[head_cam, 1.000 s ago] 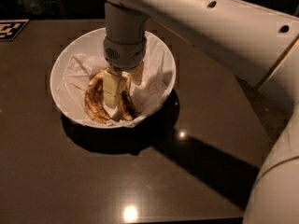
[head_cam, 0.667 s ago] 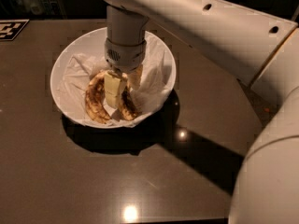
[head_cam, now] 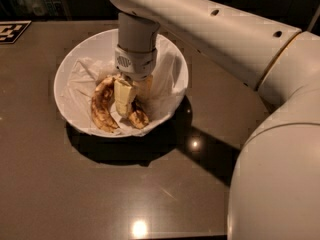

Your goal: Pick banana from white bowl

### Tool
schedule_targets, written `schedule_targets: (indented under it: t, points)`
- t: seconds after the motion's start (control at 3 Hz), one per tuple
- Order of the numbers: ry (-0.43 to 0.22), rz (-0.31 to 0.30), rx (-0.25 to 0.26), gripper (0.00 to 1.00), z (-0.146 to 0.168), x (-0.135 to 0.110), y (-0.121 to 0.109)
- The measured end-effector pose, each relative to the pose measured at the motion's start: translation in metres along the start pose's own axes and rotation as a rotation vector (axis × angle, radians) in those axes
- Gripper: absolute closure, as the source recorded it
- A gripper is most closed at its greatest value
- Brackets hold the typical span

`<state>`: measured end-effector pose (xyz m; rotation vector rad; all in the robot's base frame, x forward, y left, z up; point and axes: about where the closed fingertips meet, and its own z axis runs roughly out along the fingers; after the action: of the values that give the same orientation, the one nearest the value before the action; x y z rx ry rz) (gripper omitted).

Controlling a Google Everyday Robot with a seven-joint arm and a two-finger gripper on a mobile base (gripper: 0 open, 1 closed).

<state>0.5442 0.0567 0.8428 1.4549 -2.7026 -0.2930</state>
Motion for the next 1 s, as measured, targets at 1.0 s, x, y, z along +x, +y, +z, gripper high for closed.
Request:
schedule_targets:
  t: [1.0]
  points:
    - [-0.083, -0.049, 0.014, 1.0, -0.023, 0.003, 0.006]
